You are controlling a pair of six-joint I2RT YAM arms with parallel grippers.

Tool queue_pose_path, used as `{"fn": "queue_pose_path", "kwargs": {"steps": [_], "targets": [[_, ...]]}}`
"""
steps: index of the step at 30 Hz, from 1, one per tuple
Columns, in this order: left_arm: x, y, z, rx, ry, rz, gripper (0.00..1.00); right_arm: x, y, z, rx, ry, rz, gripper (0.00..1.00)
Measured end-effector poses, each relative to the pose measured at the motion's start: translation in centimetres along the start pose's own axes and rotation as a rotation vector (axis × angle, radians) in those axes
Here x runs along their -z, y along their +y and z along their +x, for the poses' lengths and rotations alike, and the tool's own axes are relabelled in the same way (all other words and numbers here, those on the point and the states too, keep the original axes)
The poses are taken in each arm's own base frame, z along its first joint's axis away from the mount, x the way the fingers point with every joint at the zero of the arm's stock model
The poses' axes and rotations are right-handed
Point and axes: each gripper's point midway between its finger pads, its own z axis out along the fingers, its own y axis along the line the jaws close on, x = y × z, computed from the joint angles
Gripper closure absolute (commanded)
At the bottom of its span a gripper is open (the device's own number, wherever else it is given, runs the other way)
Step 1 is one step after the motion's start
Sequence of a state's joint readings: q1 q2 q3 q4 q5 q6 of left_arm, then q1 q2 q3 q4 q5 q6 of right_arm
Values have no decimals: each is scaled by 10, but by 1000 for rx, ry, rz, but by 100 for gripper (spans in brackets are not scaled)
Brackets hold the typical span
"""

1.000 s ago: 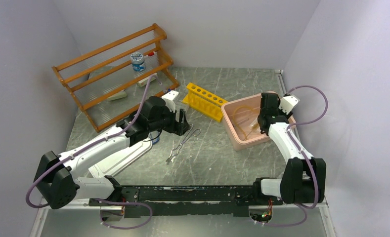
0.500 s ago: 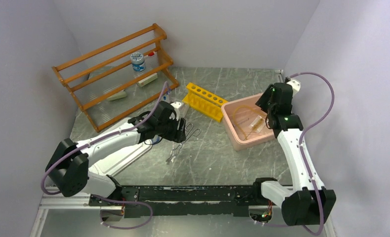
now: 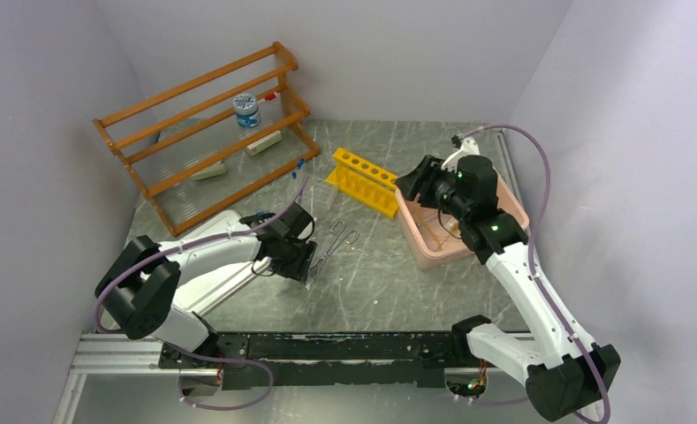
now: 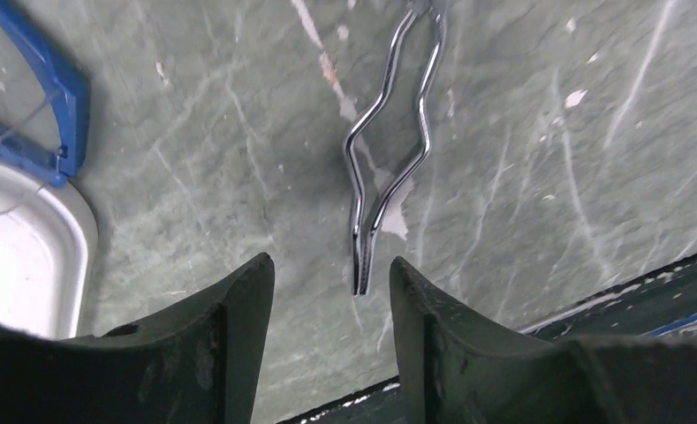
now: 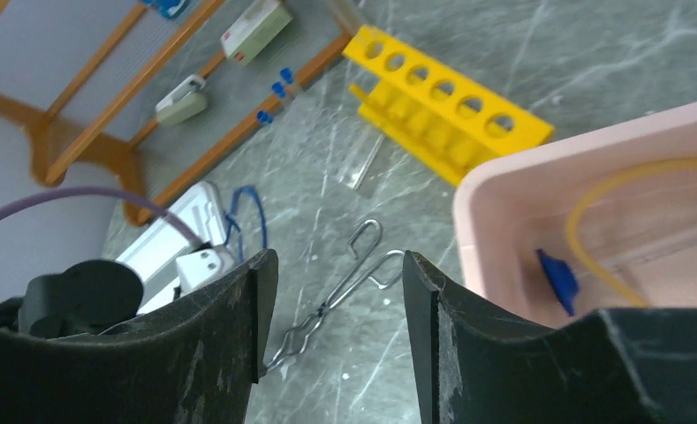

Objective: Organize the chemistry lab equipment

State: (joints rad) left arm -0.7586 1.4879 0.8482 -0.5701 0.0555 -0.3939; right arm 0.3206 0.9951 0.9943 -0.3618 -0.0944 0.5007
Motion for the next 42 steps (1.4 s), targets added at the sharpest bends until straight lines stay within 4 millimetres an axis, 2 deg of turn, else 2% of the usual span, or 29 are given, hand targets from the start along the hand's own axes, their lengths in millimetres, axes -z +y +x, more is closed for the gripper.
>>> {"fn": "queue_pose_path", "kwargs": {"steps": [5,11,15,22,28,36,42], "targets": [[-2,4,11,-12,44,-8,57,-6,24,27,-16,55,-86,43],[-13,3,22,-27,112,7,60,-12,46,59,-27,127,-160,43],[-14,-3,22,-34,131,35,62,-14,55,76,-36,162,-193,43],[-17,-10,24,-44,156,75,75,-19,54,104,-64,212,-187,43],[-17,-12,24,-47,162,86,95,-23,44,117,-102,219,-146,43],[-15,-14,27,-59,158,102,95,-26,45,131,-148,230,-137,43],[-3,-24,25,-61,128,153,95,-31,50,166,-184,289,-90,43]]}}
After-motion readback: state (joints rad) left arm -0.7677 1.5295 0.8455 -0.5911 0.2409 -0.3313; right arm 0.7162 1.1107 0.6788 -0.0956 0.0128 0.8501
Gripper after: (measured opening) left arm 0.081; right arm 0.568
